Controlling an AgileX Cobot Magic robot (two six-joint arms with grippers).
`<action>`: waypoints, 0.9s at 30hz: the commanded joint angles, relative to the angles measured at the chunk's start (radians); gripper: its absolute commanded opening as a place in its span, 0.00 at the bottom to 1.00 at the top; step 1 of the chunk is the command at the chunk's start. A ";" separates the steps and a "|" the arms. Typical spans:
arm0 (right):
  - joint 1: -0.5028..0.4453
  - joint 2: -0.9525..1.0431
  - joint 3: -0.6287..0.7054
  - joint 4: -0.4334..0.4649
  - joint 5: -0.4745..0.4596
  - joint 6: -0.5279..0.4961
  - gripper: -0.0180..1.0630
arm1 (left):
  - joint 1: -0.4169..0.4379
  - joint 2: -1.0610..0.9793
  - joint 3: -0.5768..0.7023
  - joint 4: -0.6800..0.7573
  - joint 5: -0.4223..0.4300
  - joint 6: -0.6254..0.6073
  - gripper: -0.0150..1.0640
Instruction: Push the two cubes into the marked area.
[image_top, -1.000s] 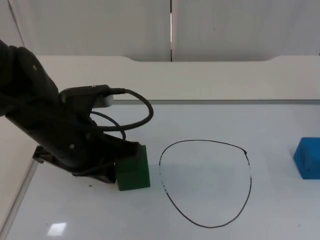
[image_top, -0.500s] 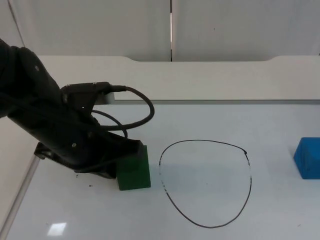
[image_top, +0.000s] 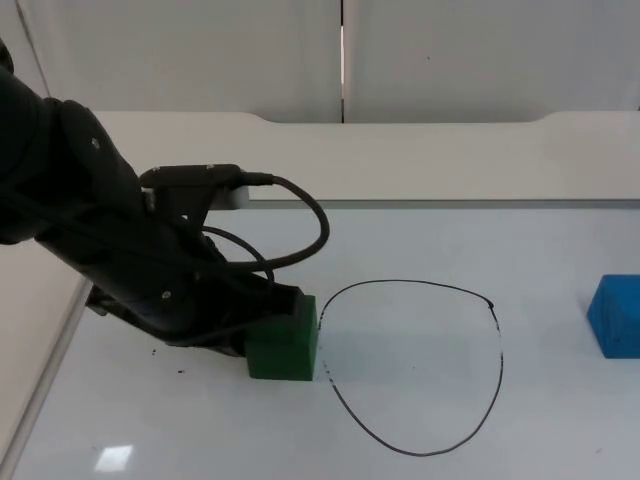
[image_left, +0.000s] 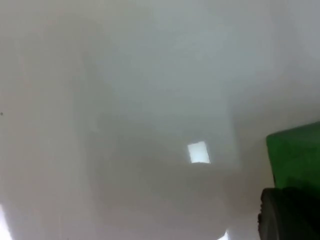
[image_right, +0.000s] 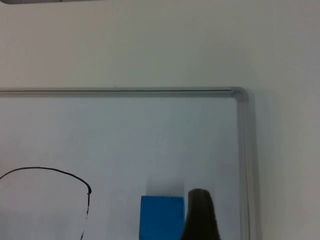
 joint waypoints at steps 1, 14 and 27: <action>0.005 -0.002 -0.007 0.003 -0.001 -0.013 0.54 | -0.007 -0.001 0.000 -0.024 -0.001 -0.004 0.01; 0.005 -0.002 -0.007 0.010 0.003 -0.014 0.54 | -0.069 -0.001 0.000 -0.028 -0.024 -0.043 0.01; 0.005 -0.002 -0.007 0.013 0.005 -0.014 0.54 | -0.092 -0.001 0.000 -0.035 -0.038 -0.048 0.01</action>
